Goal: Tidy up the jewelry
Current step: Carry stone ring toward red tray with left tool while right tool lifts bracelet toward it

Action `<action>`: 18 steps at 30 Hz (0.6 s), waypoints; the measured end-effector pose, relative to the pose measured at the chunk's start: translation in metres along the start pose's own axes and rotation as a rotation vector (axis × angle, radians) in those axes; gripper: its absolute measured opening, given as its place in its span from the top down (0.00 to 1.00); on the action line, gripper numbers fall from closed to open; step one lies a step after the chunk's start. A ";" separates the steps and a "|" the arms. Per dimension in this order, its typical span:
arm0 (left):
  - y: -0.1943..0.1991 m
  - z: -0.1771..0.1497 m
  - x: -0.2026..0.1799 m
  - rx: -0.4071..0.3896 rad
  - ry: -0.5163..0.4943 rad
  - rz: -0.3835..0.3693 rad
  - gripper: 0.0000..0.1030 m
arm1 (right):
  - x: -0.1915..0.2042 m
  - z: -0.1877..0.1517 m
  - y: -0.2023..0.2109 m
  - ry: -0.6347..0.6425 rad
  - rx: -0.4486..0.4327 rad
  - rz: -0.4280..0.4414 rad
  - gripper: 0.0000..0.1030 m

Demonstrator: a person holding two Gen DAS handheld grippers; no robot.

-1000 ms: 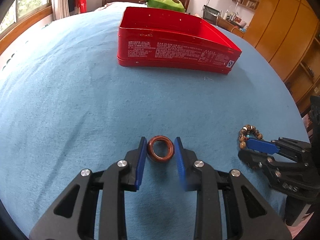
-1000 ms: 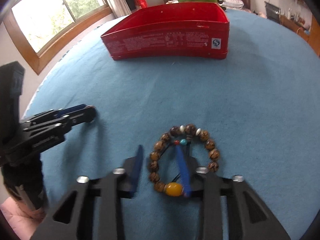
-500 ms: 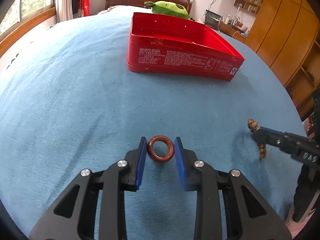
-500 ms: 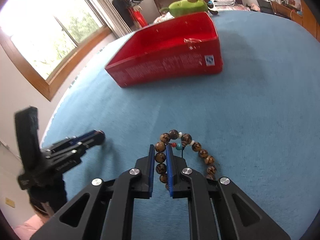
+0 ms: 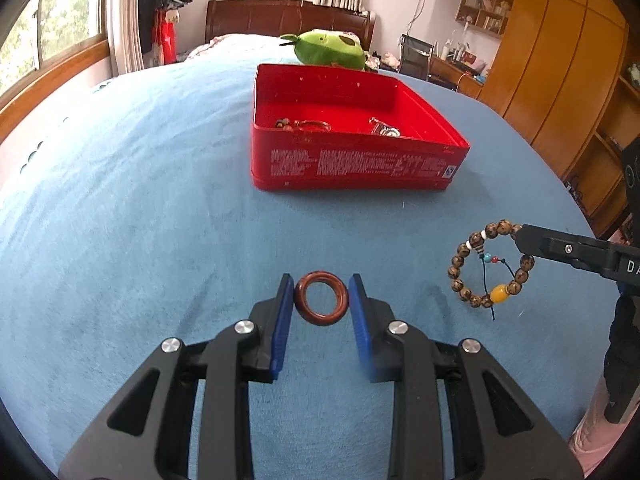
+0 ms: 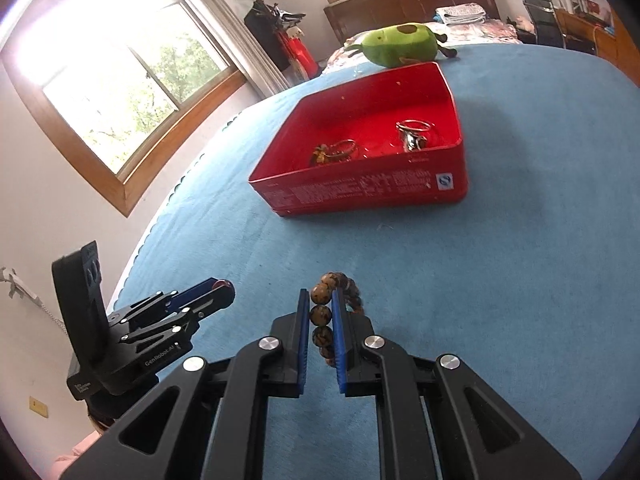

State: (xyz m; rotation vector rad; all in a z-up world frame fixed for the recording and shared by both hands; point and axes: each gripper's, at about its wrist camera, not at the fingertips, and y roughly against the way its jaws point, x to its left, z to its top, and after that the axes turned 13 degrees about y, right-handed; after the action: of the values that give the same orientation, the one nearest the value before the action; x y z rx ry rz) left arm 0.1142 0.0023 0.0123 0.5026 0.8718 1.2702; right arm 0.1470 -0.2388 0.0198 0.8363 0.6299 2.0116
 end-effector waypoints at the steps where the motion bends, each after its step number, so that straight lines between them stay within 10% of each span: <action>1: 0.001 0.001 -0.001 -0.003 -0.002 -0.001 0.74 | 0.001 0.001 -0.001 0.003 0.000 0.002 0.90; 18: 0.001 0.028 -0.015 -0.018 -0.039 0.007 0.74 | -0.008 0.043 -0.006 0.026 -0.003 -0.016 0.90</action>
State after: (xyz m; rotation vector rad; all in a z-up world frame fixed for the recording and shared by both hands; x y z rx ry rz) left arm 0.1352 -0.0083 0.0343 0.5150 0.8263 1.2692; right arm 0.1860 -0.2372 0.0412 0.8026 0.6457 2.0115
